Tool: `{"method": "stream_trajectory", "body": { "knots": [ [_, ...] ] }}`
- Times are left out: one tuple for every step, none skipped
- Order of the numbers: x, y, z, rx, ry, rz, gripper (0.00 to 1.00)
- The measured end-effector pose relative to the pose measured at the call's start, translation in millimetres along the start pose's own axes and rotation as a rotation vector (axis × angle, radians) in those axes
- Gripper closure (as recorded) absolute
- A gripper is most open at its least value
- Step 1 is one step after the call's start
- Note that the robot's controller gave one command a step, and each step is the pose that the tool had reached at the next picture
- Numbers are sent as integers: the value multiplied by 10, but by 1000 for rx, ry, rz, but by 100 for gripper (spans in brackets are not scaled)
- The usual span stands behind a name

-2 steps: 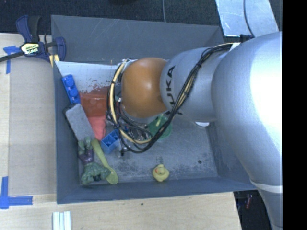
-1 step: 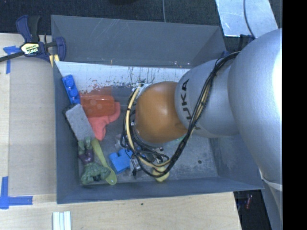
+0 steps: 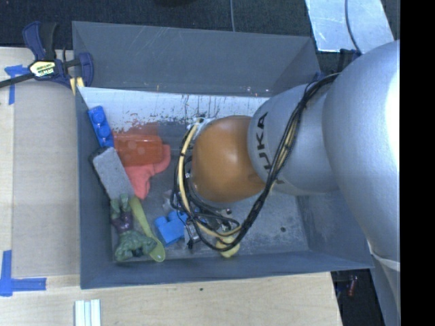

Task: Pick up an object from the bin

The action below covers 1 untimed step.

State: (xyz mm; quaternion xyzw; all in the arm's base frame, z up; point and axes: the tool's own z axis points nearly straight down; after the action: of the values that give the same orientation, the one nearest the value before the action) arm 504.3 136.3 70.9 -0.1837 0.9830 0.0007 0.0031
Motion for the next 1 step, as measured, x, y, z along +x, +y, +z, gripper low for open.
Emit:
{"method": "stream_trajectory", "body": {
  "knots": [
    [-10, 19, -592, 0, 4, 7, 100]
  ]
}}
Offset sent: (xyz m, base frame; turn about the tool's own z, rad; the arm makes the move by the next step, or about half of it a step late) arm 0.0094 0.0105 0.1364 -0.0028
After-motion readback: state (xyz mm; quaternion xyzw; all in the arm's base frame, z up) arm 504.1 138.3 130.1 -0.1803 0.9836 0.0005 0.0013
